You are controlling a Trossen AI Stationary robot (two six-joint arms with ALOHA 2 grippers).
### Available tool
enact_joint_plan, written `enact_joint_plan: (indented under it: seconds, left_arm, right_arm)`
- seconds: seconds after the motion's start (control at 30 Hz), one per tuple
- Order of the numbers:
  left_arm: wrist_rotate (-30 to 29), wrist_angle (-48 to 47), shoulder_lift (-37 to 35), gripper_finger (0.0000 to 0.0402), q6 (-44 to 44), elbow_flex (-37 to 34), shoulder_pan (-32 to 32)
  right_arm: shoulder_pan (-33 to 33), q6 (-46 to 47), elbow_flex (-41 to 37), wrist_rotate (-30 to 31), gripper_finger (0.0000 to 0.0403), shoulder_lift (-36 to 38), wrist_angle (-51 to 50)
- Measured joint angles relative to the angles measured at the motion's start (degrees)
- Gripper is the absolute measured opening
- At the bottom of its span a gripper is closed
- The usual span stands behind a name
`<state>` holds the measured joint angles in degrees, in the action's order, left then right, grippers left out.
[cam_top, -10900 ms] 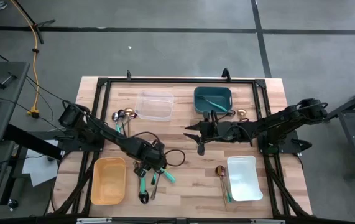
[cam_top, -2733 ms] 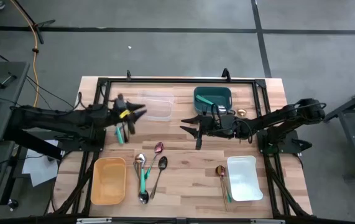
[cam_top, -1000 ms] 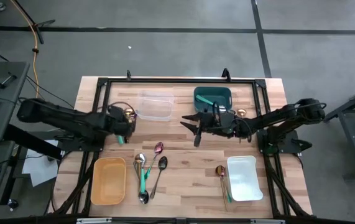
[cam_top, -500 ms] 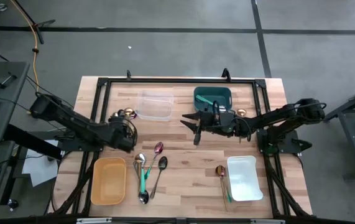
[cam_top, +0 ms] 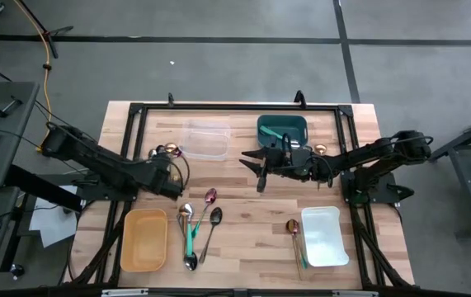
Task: Sort silverware by color (type)
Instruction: Put the green spoon into the blue bin
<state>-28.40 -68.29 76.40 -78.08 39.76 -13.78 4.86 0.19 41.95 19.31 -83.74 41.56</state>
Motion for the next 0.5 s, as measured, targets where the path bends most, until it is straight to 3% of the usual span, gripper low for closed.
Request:
enact_joint_plan:
  seconds: [0.17, 0.3, 0.5]
  left_arm:
    - [6.0, -1.9, 0.2, 0.0005, 16.2, 2.4, 7.3]
    - [7.6, -1.4, 0.2, 0.0002, 26.1, 2.3, 13.9]
    - [8.0, -1.6, 0.5, 0.0001, 33.4, 2.3, 21.1]
  right_arm:
    - [0.0, 0.0, 0.0, 0.0, 0.011, 0.0, 0.3]
    - [0.0, 1.9, 0.0, 0.0, 0.011, 0.0, 0.3]
    - [0.0, 2.4, 0.0, 0.0, 0.011, 0.0, 0.1]
